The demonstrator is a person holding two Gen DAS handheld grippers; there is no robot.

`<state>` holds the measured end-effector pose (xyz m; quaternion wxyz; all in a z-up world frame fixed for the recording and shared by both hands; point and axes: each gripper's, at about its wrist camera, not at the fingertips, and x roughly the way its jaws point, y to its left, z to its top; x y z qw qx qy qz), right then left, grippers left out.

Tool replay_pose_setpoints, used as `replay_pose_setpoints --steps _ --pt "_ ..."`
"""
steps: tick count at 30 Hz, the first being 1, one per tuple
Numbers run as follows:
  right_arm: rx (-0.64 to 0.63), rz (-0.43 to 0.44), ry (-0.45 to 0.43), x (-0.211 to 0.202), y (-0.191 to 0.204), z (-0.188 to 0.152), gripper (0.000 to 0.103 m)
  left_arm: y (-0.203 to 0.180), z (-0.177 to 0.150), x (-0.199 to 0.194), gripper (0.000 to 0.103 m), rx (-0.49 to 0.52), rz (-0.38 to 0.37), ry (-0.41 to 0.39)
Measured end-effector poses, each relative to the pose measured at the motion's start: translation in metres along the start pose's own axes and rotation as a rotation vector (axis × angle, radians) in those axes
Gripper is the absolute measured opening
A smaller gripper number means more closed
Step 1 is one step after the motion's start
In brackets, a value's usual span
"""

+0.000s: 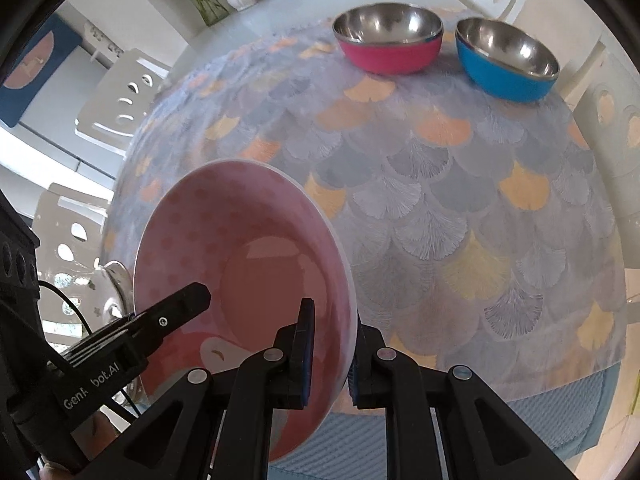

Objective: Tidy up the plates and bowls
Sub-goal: 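Carry the pink bowl beside the plate stack, lower it and open grippers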

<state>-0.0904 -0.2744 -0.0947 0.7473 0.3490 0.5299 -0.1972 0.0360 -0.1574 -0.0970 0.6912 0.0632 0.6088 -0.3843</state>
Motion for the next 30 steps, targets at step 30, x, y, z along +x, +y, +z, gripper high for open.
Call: replay_pose_setpoints --steps 30 --pt "0.095 0.109 0.061 -0.033 -0.041 -0.013 0.020 0.008 -0.001 -0.068 0.017 0.017 0.070 -0.099"
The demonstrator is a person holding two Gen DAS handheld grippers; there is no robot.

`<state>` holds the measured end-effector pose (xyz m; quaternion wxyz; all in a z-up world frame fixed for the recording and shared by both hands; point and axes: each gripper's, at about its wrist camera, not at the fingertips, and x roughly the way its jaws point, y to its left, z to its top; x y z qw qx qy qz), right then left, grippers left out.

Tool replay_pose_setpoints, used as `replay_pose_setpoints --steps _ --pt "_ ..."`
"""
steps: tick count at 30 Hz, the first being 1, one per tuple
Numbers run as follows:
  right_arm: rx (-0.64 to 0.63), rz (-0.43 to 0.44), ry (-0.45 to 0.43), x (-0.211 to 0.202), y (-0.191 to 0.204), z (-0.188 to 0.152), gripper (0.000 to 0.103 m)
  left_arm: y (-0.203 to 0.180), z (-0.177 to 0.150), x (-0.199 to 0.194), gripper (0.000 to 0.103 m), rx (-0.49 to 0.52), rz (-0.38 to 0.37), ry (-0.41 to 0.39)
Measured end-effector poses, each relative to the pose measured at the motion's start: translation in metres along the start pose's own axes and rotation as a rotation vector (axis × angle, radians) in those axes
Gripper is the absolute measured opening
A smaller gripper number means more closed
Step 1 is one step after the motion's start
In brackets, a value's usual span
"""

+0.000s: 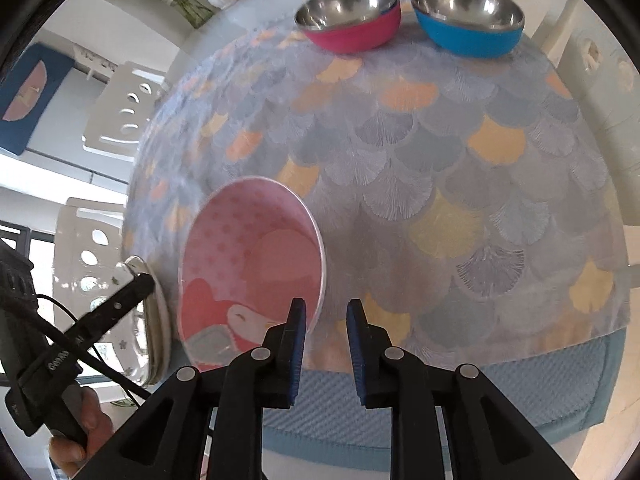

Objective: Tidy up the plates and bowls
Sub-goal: 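Carry the pink bowl beside the plate stack, lower it and open grippers, then move both grippers to the rim of the pink-sided steel bowl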

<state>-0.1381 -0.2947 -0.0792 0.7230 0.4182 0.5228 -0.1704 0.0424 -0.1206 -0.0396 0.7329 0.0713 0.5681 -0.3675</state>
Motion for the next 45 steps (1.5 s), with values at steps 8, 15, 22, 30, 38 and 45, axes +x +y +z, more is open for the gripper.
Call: replay_pose_setpoints --steps 8,15,22,30,38,45 --pt "0.016 0.050 -0.112 -0.045 -0.001 0.015 0.023 -0.046 0.035 -0.036 0.017 0.115 -0.003 -0.091" --pt "0.078 0.082 -0.190 -0.076 -0.020 0.029 0.037 -0.077 0.056 -0.050 0.017 0.168 0.006 -0.127" --pt "0.160 0.107 -0.272 -0.105 -0.042 0.044 0.047 -0.096 0.081 -0.055 0.028 0.207 0.006 -0.138" --pt "0.197 0.098 -0.344 -0.120 -0.041 0.077 0.052 -0.105 0.127 -0.031 0.056 0.232 -0.062 -0.106" --pt "0.183 0.062 -0.327 -0.084 -0.013 0.130 0.068 -0.105 0.192 0.035 0.059 0.269 -0.107 -0.018" --pt "0.294 0.065 -0.291 -0.023 -0.016 0.171 0.068 -0.100 0.239 0.125 0.059 0.265 -0.170 0.120"
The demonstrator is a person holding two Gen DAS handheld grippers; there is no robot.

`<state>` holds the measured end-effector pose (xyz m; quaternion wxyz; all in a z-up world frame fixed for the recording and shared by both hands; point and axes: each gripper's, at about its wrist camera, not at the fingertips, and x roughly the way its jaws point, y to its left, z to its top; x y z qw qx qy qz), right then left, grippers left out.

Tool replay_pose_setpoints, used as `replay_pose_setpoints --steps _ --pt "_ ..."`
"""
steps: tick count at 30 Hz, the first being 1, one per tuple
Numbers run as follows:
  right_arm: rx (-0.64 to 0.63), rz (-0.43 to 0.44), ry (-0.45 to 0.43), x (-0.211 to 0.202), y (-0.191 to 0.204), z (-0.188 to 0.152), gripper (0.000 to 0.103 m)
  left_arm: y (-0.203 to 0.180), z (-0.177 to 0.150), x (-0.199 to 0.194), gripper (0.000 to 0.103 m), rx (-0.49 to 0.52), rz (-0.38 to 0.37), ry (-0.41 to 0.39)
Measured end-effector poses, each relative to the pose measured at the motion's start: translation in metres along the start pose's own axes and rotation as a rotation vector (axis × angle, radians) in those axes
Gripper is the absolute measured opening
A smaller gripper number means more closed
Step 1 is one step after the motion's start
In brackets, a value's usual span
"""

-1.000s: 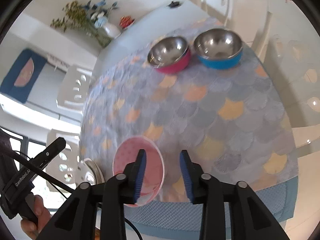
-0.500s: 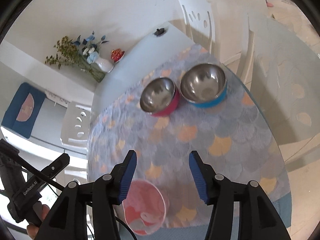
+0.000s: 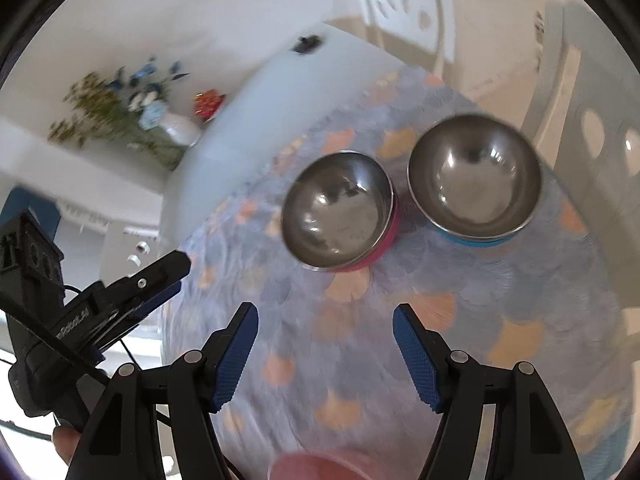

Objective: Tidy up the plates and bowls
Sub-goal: 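Move both grippers to the rim of the pink-sided steel bowl, then close both grippers on the steel bowl rim and lift it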

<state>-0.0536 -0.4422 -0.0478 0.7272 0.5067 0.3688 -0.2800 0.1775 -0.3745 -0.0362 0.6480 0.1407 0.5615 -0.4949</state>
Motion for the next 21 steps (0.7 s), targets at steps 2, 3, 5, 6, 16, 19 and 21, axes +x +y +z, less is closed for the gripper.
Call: replay_pose_setpoints --steps 2,3,5,6,16,19,21 --pt "0.039 -0.009 -0.005 0.017 -0.005 0.007 0.068 0.005 0.009 0.022 0.059 -0.005 -0.026 0.033" --pt "0.050 -0.007 -0.009 0.022 -0.006 0.010 0.068 0.006 0.014 0.033 0.059 -0.003 -0.038 0.047" --pt "0.066 -0.008 -0.026 0.034 -0.009 0.018 0.068 0.006 0.021 0.052 0.059 0.001 -0.059 0.070" --pt "0.070 -0.013 -0.032 0.037 -0.008 0.021 0.068 0.005 0.024 0.060 0.059 0.004 -0.068 0.080" --pt "0.125 -0.055 0.013 0.089 -0.030 0.045 0.059 -0.002 0.047 0.121 0.048 0.031 -0.098 0.134" --pt "0.130 -0.074 0.018 0.098 -0.034 0.047 0.045 -0.004 0.049 0.134 0.030 0.035 -0.112 0.152" --pt "0.136 -0.091 0.025 0.103 -0.039 0.048 0.034 -0.005 0.050 0.139 0.025 0.041 -0.097 0.145"
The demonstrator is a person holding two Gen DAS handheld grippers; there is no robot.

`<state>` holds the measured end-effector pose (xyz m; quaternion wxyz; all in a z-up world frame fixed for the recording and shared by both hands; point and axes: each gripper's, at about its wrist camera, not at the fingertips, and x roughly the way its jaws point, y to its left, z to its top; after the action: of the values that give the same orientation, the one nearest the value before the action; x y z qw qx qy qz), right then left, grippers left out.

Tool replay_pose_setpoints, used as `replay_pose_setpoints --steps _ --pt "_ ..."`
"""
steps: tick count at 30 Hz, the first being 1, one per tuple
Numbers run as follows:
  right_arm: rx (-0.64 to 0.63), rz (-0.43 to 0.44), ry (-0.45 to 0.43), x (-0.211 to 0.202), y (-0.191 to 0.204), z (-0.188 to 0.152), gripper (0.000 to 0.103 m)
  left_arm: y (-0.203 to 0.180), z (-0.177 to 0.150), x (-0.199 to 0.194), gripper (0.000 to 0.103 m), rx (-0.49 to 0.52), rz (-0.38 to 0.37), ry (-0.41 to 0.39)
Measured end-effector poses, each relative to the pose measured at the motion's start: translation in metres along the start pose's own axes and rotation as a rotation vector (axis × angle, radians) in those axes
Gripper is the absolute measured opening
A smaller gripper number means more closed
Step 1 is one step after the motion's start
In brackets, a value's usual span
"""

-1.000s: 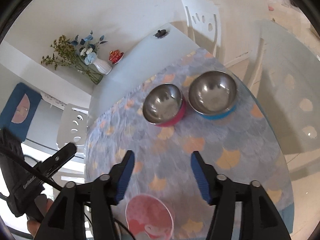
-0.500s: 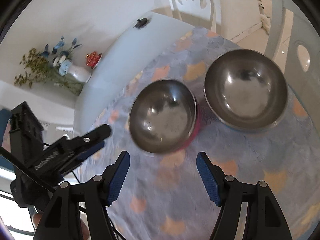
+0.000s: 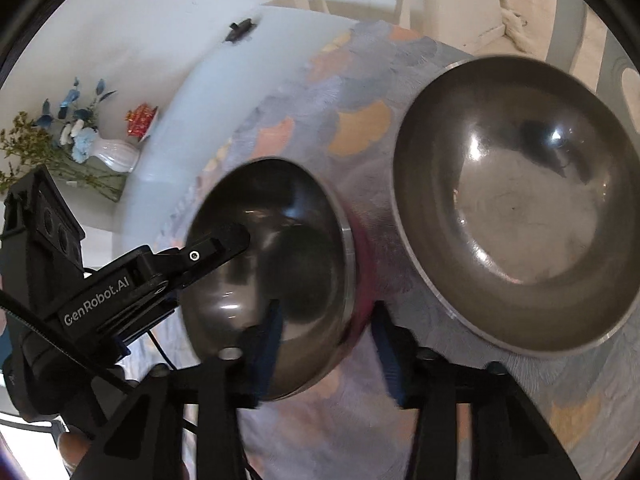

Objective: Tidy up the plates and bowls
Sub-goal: 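Close both grippers on the steel bowl rim and lift it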

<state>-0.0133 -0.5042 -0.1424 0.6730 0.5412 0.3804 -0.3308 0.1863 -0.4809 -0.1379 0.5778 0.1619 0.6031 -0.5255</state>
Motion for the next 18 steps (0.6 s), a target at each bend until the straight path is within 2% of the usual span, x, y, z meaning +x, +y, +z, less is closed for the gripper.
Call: replay_pose_setpoints --steps 2,5,10,18 --pt "0.009 -0.008 0.010 0.004 -0.006 0.001 0.026 -0.001 -0.001 0.000 0.018 0.017 -0.001 -0.015" --pt "-0.007 -0.020 0.005 0.004 -0.009 -0.003 0.023 -0.003 -0.006 -0.006 0.018 0.024 -0.019 -0.028" --pt "-0.049 -0.041 -0.002 -0.010 -0.002 -0.012 0.022 -0.009 -0.022 -0.025 0.018 0.037 0.022 -0.045" --pt "-0.095 -0.005 0.013 -0.054 0.019 -0.035 0.022 -0.022 -0.064 -0.091 0.018 0.002 0.037 -0.127"
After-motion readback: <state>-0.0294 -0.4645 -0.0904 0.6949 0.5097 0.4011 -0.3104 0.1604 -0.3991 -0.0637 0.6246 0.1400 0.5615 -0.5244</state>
